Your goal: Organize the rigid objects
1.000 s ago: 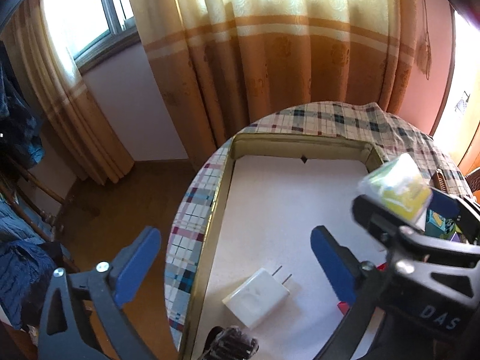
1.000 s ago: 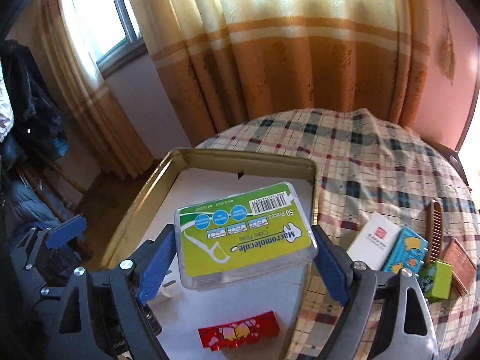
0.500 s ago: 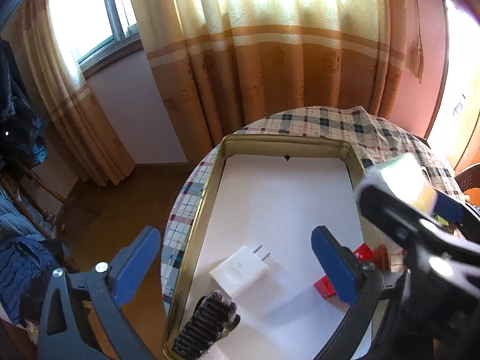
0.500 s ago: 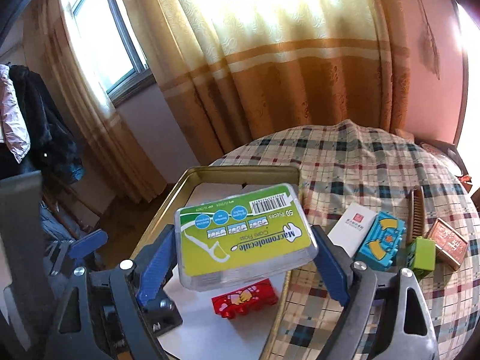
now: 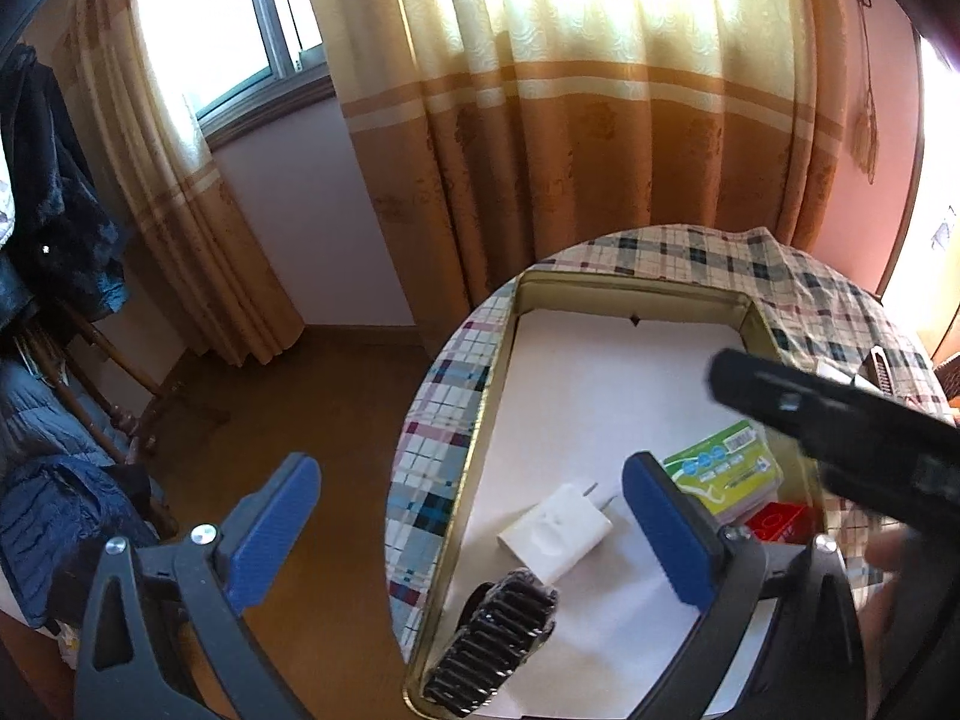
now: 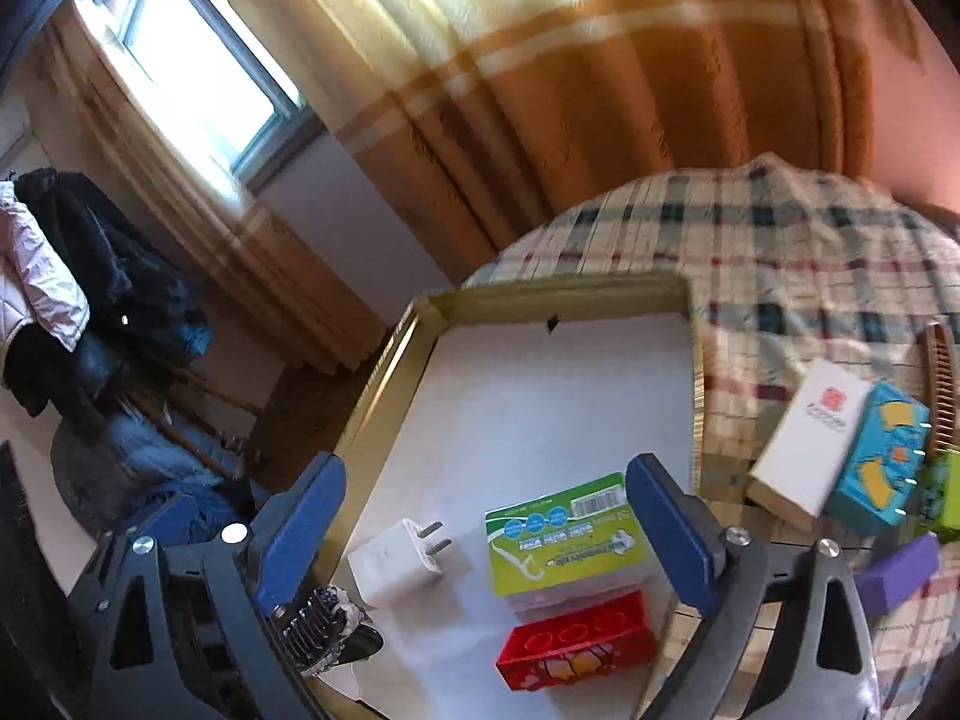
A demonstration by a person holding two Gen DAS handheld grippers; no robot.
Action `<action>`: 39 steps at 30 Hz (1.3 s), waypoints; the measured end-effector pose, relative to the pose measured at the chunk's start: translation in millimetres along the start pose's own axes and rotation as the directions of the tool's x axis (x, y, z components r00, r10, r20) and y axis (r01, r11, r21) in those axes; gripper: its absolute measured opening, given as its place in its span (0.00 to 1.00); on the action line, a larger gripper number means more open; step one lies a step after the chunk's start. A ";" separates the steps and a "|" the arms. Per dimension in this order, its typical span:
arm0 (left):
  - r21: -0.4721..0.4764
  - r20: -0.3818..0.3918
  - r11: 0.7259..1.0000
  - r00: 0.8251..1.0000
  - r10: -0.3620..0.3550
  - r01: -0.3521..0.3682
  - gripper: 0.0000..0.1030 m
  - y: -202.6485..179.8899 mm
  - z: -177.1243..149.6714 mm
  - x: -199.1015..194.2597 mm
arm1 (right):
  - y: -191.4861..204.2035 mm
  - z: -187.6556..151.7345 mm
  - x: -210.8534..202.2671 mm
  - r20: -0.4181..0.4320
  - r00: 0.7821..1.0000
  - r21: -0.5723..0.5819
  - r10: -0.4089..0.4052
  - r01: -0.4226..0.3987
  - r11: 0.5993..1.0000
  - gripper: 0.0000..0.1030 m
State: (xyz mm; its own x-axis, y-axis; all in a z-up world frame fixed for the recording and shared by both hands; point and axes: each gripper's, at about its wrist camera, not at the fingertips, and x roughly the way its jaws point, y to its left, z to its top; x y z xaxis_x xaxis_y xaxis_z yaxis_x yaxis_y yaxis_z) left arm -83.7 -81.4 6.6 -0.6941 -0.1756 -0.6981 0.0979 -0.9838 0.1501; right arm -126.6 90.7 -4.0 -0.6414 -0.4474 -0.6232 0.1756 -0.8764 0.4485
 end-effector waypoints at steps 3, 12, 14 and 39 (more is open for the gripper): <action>0.007 0.015 1.000 0.999 -0.028 0.028 1.00 -9.2 -2.4 -5.3 | 0.2 -9.2 -33.0 0.107 0.991 -0.055 -0.081 0.088 0.995 0.93; 0.067 0.032 0.988 0.990 -0.139 0.137 0.99 -65.3 -20.5 -25.0 | -36.7 -44.2 -90.3 0.225 0.912 -0.054 -0.345 0.365 0.930 0.93; 0.105 0.038 0.983 0.987 -0.156 0.152 0.99 -81.7 -24.5 -31.6 | -47.3 -49.2 -102.2 0.238 0.895 -0.034 -0.378 0.397 0.917 0.93; 0.183 0.030 0.954 0.969 -0.246 0.236 0.99 -149.1 -30.1 -57.9 | -112.0 -73.6 -181.5 0.310 0.796 0.101 -0.520 0.516 0.851 0.93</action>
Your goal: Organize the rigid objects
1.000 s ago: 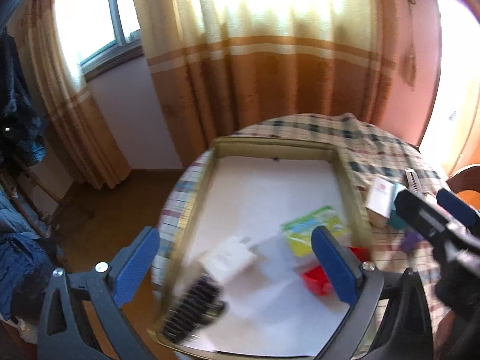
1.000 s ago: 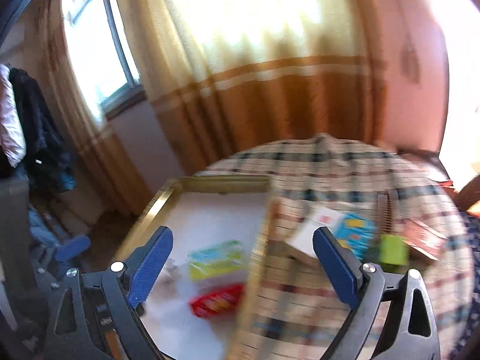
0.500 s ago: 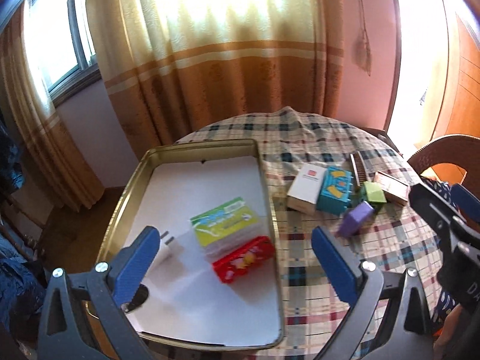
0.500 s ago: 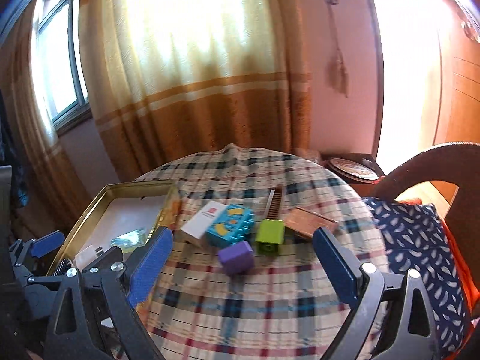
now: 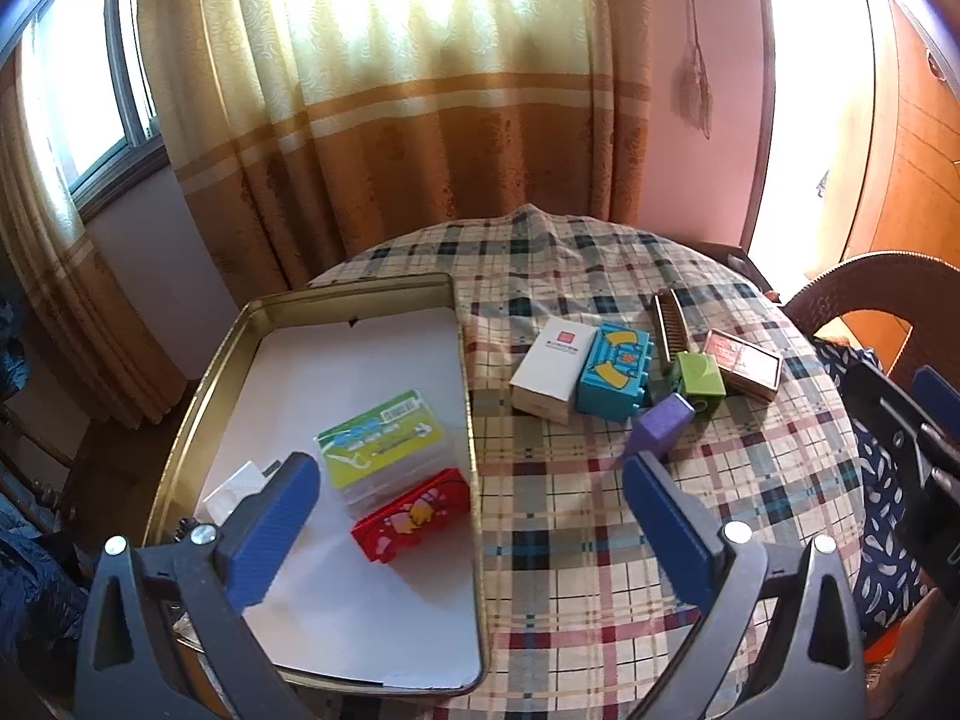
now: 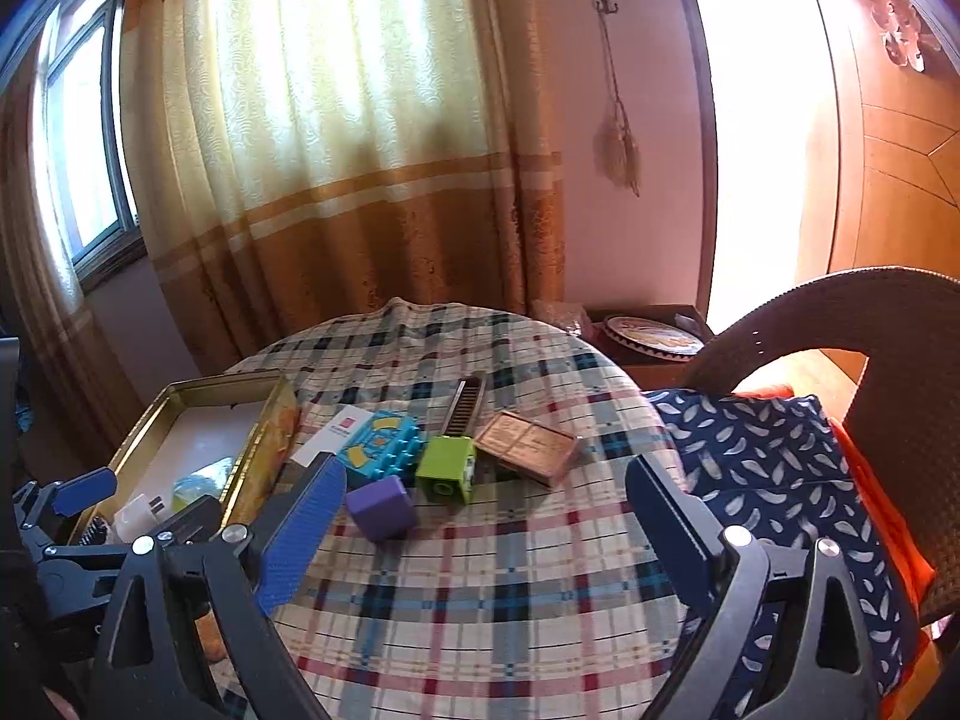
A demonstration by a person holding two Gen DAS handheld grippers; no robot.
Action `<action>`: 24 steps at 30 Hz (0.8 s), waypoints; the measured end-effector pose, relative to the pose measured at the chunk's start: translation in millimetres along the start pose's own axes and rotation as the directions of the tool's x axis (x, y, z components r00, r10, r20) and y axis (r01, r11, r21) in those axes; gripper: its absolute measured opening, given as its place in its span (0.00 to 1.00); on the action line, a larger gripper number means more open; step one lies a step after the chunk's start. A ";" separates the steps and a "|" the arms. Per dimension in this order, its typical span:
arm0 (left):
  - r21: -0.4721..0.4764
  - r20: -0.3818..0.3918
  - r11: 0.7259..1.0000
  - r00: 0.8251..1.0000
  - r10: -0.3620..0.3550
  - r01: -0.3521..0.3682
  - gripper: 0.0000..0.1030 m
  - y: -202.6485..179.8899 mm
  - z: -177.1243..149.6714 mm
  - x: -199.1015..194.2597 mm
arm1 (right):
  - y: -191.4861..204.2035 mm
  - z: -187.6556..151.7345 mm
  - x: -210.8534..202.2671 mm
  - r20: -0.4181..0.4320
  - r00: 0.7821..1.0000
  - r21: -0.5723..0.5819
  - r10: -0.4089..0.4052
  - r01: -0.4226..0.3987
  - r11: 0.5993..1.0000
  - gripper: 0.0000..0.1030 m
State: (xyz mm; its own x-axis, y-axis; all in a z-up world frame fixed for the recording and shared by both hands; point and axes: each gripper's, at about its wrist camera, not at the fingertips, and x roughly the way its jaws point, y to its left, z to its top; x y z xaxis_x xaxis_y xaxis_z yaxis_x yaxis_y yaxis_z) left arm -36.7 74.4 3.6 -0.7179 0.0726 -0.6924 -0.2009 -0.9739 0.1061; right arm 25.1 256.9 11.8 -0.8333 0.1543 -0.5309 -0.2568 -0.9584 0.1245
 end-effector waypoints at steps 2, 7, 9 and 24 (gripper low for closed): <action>0.003 -0.003 1.000 1.000 -0.003 0.003 0.99 -1.9 0.1 1.1 | -4.6 -0.4 0.9 -0.001 1.000 0.000 -0.010 0.010 1.000 0.93; 0.020 -0.016 1.000 1.000 -0.010 0.010 0.99 -12.0 1.4 7.5 | -15.3 -0.4 3.1 -0.003 1.000 0.011 -0.020 0.020 1.000 0.93; 0.025 -0.020 1.000 1.000 -0.013 0.013 0.99 -15.5 1.8 9.6 | -17.8 -0.2 4.4 -0.004 1.000 0.011 -0.024 0.024 1.000 0.93; 0.045 -0.049 0.995 0.995 -0.083 0.085 0.99 -49.0 6.9 26.9 | -41.8 -0.1 10.8 -0.011 0.998 0.028 -0.058 0.058 0.998 0.93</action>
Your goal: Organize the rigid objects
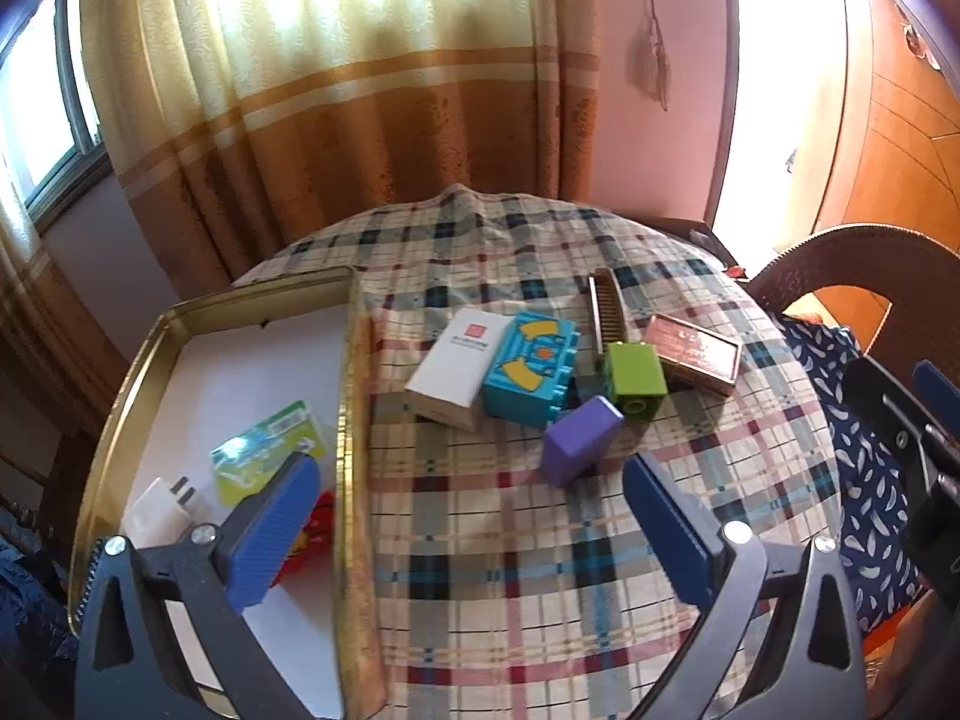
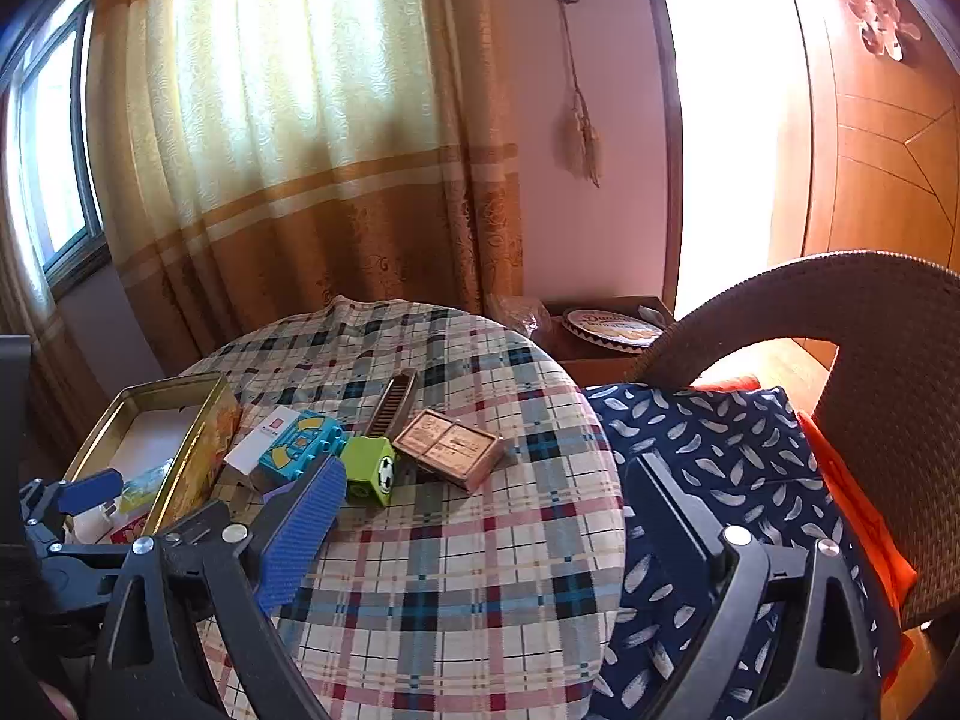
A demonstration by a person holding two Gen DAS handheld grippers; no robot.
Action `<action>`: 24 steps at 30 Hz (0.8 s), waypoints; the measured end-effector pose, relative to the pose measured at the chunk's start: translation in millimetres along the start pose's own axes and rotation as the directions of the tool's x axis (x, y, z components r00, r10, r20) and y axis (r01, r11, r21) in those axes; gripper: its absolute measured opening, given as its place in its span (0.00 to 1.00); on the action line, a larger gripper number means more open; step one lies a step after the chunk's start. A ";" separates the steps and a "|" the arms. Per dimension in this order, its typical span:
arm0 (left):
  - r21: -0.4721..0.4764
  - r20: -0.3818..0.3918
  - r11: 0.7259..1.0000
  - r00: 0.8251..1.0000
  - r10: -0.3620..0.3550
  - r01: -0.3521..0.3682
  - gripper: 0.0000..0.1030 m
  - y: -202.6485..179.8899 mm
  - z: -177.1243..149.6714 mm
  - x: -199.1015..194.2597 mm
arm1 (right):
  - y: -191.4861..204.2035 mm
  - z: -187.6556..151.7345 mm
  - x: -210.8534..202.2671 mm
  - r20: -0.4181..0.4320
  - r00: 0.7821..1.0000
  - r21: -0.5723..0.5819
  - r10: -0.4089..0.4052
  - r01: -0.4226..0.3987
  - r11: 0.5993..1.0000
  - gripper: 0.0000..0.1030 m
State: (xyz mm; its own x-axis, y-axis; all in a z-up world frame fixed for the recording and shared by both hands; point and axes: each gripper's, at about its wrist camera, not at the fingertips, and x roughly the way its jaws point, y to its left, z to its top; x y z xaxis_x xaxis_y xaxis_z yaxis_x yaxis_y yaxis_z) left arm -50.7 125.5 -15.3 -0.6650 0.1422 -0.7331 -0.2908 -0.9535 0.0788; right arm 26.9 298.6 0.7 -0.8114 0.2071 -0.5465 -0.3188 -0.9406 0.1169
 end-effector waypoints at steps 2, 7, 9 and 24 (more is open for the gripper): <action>0.000 -0.007 1.000 1.000 -0.012 0.012 0.99 -4.6 0.7 2.6 | -1.6 0.2 0.9 0.000 1.000 -0.002 -0.002 0.002 1.000 0.93; 0.002 -0.020 0.999 0.999 -0.033 0.033 0.99 -12.0 2.8 8.3 | -6.3 -1.4 4.3 -0.007 1.000 -0.003 -0.018 0.018 1.000 0.93; 0.000 -0.026 0.999 0.999 -0.040 0.040 0.99 -13.9 3.3 10.4 | -10.2 -1.6 6.6 -0.012 1.000 0.005 -0.020 0.020 1.000 0.93; -0.033 -0.044 0.992 0.991 -0.126 0.125 0.98 -17.1 8.5 19.8 | -23.5 -8.8 20.9 -0.034 0.999 0.020 -0.012 0.013 1.000 0.93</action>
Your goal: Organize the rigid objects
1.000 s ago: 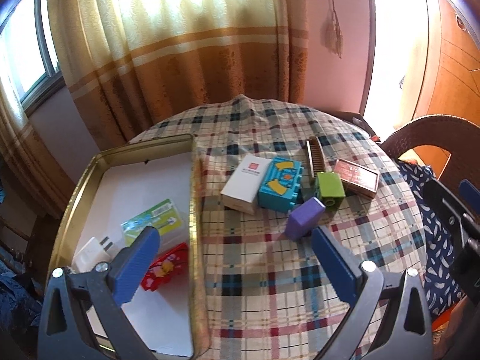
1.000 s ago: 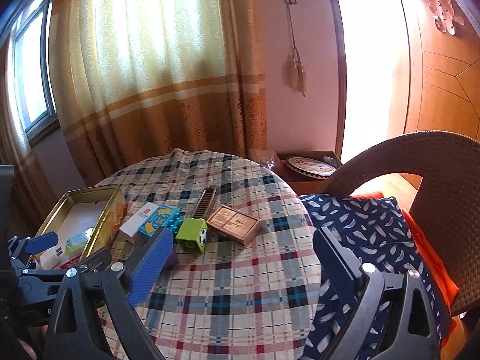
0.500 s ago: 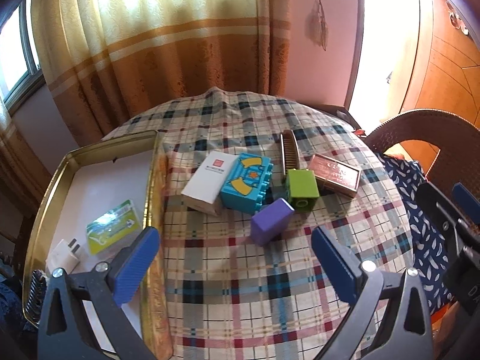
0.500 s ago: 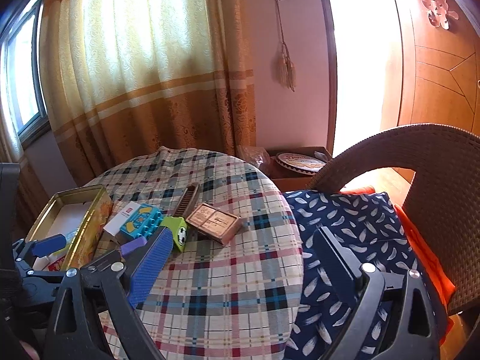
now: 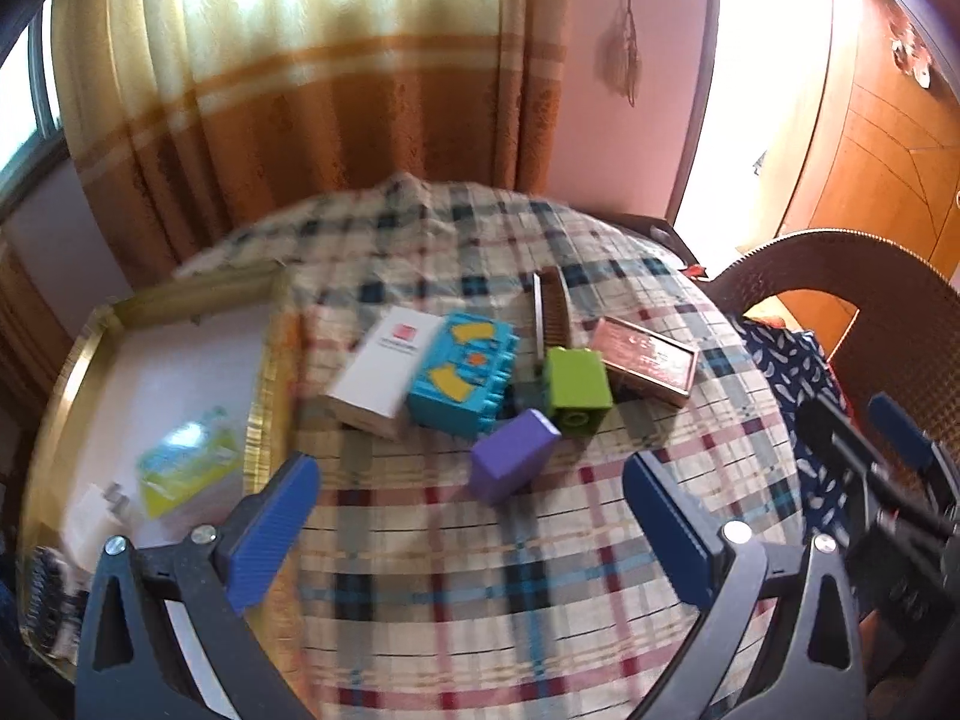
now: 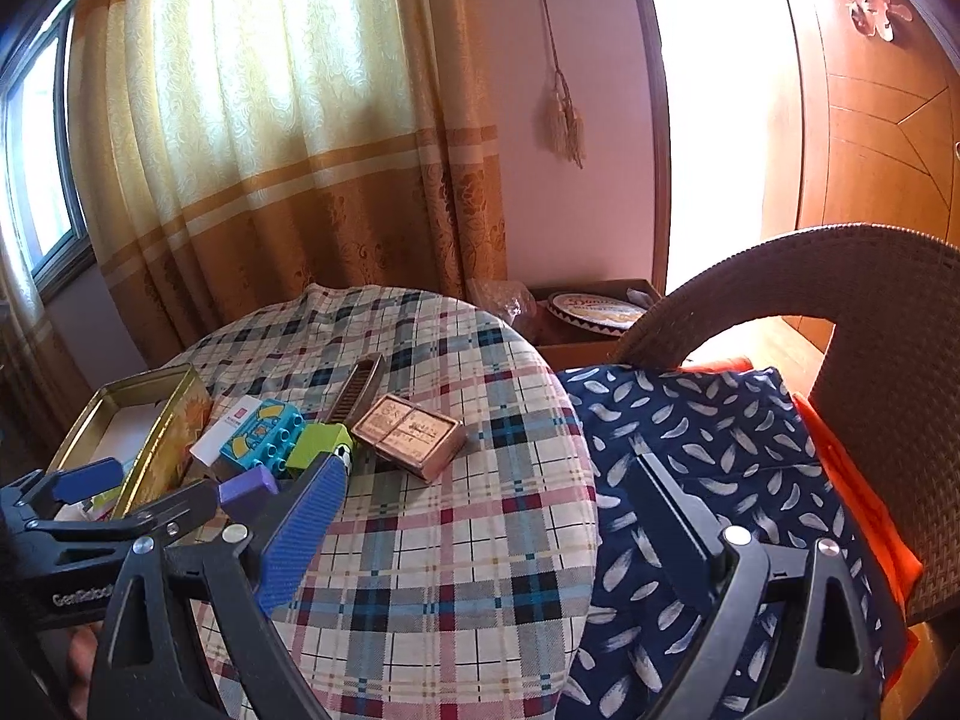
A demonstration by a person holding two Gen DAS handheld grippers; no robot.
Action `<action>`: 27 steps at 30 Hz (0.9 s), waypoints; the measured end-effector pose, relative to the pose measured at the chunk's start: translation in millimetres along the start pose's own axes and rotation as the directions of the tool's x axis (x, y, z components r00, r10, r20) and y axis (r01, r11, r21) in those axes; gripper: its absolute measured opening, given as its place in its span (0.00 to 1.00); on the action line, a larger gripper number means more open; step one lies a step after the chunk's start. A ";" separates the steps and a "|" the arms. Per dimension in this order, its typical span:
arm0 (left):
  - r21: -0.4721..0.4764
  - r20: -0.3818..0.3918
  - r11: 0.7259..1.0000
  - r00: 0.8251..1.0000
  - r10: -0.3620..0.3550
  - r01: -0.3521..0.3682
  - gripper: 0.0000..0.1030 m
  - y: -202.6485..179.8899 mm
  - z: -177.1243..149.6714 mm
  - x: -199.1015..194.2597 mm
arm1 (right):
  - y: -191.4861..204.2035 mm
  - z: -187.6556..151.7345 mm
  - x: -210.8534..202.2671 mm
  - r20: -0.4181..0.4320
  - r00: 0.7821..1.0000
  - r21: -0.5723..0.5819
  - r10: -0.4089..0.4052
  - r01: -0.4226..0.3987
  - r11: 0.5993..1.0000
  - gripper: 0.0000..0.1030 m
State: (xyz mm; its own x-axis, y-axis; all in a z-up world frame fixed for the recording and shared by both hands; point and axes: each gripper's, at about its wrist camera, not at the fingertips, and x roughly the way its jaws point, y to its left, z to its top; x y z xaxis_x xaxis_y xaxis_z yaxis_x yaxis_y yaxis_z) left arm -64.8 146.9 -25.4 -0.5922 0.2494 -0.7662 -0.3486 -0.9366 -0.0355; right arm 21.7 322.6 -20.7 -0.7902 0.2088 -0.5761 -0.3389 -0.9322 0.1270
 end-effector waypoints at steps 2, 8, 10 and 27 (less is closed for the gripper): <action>-0.026 -0.045 1.000 0.999 -0.019 0.018 0.91 -5.0 3.4 14.5 | -3.9 -0.3 1.2 -0.007 1.000 0.006 0.002 -0.002 1.000 0.93; -0.056 -0.117 0.998 0.993 0.016 -0.022 0.76 -17.2 6.7 48.0 | -15.6 -0.9 4.4 -0.015 1.000 0.015 -0.010 0.010 1.000 0.93; -0.068 -0.153 0.997 0.988 0.025 -0.036 0.64 -16.9 6.8 61.0 | -17.9 -1.7 6.3 -0.020 1.000 0.022 -0.009 0.009 1.000 0.93; -0.088 -0.088 0.996 0.996 -0.027 0.020 0.38 1.9 3.6 61.8 | -10.3 -5.5 15.1 -0.053 0.999 0.021 0.008 -0.007 1.000 0.81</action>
State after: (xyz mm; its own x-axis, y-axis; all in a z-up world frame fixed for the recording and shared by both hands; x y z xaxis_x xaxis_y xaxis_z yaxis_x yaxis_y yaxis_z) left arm -104.7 161.4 -70.6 -0.5158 0.2523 -0.8187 -0.2945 -0.9496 -0.1071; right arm 16.1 333.7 -35.2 -0.7650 0.1856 -0.6167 -0.3441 -0.9272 0.1479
